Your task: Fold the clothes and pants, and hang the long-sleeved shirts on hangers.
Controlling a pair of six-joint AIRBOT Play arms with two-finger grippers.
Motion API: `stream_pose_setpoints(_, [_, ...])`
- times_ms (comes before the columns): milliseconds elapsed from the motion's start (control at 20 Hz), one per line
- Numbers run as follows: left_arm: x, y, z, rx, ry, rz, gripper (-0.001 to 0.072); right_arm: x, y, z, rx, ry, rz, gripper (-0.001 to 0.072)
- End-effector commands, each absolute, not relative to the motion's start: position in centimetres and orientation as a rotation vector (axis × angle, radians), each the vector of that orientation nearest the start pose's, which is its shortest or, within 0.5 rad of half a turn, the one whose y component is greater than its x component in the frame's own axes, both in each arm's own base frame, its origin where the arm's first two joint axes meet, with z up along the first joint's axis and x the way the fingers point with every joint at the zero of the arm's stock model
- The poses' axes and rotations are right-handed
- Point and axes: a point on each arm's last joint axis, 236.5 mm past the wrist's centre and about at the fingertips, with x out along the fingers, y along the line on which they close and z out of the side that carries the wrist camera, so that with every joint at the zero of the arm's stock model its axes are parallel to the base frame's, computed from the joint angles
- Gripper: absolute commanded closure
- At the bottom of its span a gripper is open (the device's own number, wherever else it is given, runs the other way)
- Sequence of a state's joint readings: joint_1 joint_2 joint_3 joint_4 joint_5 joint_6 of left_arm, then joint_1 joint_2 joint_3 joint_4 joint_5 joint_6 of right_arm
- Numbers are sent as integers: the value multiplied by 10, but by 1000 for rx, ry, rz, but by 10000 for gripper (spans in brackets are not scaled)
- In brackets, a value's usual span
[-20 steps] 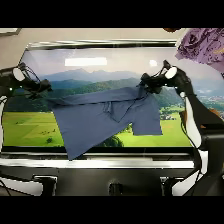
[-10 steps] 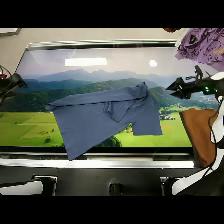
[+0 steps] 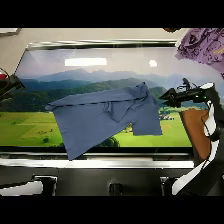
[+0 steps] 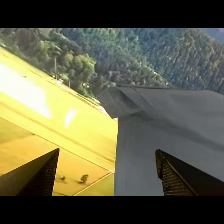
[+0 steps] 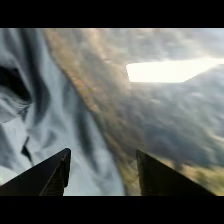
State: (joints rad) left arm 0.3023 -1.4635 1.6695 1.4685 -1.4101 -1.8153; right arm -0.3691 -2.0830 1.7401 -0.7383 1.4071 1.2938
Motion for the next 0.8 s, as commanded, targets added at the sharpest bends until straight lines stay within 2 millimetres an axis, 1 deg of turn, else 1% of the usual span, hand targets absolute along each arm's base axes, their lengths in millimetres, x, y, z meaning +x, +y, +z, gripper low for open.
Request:
stream_pose_setpoints(0, [429,110,100,-469,1160,332,-13,492,10,-104,851,1421,435,230])
stream_pose_setpoints(150, [429,110,100,-469,1160,332,-13,481,19,-102,857,1477,455,234])
stream_pose_setpoints(200, [429,110,100,-469,1160,332,-13,478,17,-105,851,1496,439,237])
stream_pose_setpoints(250, [429,110,100,-469,1160,332,-13,474,15,-108,839,1514,430,337])
stream_pose_setpoints(300, [428,109,99,-470,1164,332,-13,471,12,-111,821,1531,422,381])
stream_pose_setpoints(350, [425,108,98,-479,1176,337,-13,469,11,-112,814,1541,414,389])
stream_pose_setpoints(400, [425,108,98,-488,1176,343,-13,468,10,-113,816,1544,408,416])
stream_pose_setpoints(450, [425,108,98,-488,1176,343,-13,467,9,-113,813,1549,404,414])
stream_pose_setpoints(500, [425,108,98,-487,1176,343,-13,465,8,-114,805,1559,402,363])
stream_pose_setpoints(550, [425,108,98,-487,1176,343,-13,464,7,-116,796,1565,398,278])
stream_pose_setpoints(600, [425,108,98,-487,1176,343,-13,463,5,-116,794,1569,394,244])
stream_pose_setpoints(750, [425,108,98,-487,1176,343,-13,462,5,-117,800,1574,387,245])
